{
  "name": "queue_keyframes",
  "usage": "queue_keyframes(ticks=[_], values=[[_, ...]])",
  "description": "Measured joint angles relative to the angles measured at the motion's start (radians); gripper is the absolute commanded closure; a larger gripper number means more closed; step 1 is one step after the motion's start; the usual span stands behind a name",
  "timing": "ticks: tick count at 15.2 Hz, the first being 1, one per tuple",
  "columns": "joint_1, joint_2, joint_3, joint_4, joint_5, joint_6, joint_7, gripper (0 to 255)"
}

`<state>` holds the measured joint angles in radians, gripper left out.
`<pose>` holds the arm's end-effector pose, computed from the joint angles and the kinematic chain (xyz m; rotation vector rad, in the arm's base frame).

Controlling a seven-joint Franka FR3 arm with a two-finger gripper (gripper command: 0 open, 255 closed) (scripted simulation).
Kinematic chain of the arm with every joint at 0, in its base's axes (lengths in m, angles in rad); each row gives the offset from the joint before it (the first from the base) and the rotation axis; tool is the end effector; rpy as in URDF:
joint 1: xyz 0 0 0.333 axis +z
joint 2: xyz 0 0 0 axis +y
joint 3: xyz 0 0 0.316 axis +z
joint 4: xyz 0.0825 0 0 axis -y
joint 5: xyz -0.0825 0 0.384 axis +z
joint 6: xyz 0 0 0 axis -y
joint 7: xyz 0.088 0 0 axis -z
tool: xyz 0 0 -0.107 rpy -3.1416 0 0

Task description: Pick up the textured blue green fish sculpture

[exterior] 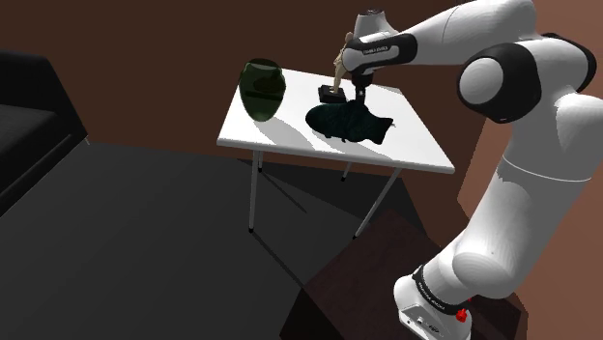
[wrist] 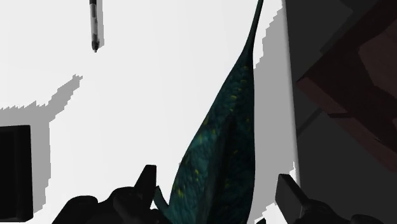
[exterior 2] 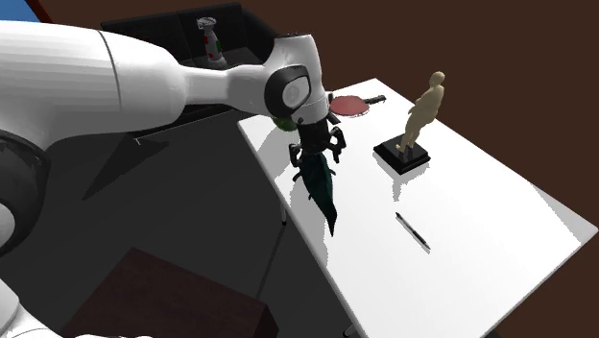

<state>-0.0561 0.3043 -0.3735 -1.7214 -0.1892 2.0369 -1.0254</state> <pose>0.5880 -0.2590 0.4234 2.7300 0.9906 -0.2404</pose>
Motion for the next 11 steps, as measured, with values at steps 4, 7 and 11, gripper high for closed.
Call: queue_keyframes(ticks=[4, 7, 11], values=[[0.0, 0.001, 0.0, -0.006, 0.0, 0.008, 0.002, 255], [0.0, 0.002, 0.0, -0.006, 0.0, 0.009, 0.002, 255], [0.0, 0.001, 0.0, -0.007, 0.0, 0.01, 0.002, 255]])
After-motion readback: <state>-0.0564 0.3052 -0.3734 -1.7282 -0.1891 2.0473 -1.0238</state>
